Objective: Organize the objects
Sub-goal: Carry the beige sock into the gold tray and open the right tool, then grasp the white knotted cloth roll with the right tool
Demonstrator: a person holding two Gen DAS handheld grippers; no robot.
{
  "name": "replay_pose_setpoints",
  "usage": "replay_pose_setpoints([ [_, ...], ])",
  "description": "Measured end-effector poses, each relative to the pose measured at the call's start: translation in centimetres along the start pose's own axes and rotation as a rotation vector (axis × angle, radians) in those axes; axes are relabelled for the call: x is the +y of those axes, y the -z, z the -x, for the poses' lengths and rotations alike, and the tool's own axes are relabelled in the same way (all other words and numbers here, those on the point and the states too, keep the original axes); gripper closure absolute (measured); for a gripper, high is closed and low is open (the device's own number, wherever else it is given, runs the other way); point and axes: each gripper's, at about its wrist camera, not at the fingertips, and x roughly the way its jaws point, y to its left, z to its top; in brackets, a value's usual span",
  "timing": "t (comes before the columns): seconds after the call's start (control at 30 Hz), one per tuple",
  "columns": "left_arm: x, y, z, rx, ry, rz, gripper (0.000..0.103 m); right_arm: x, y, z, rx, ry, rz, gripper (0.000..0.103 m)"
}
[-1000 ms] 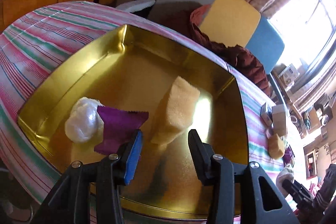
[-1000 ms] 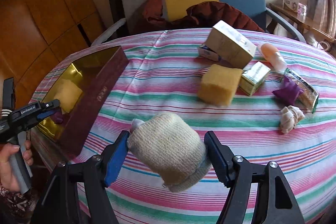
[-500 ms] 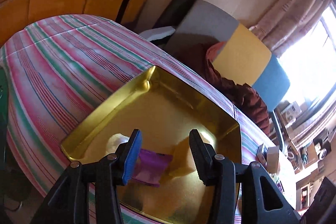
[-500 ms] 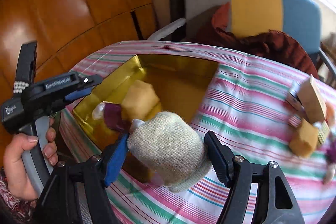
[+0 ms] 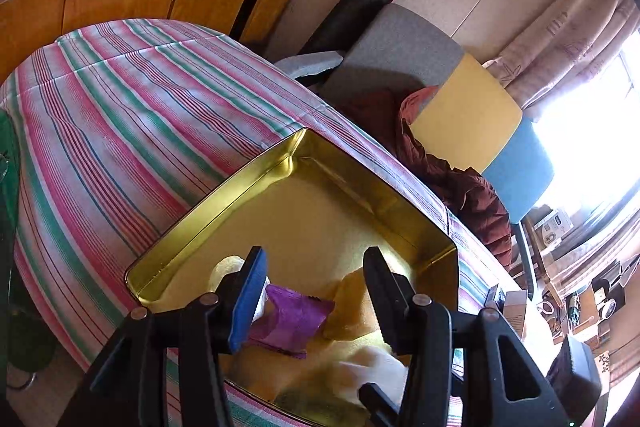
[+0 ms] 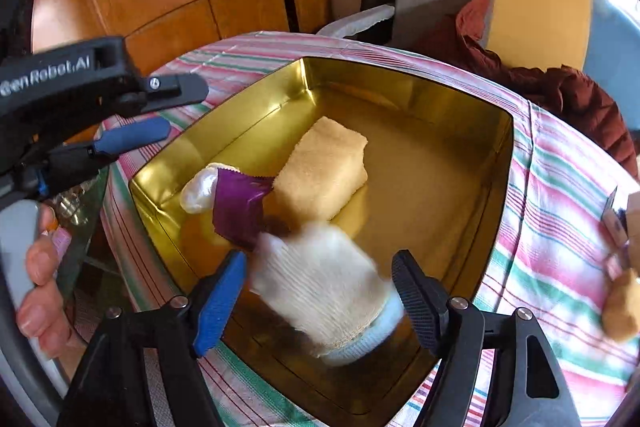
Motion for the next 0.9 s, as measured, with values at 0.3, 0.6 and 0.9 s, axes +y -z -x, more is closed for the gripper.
replay_pose_setpoints([
  [0.3,-1.0,1.0,-0.4,0.021,0.003,-0.032,0.053,-2.5,1.1,3.5,-0.087,-0.003,-0.103,0.022],
  [0.6,-4.5,3.5,-1.2,0.086,0.061,-0.165,0.052,-7.8,3.2,6.8,-0.09,0.113,-0.196,0.018],
  [0.9,-9.4,7.2,-0.8,0.152,0.173,-0.338,0.052,-14.3,7.5,8.1,-0.002,0.247,-0.289,0.017],
])
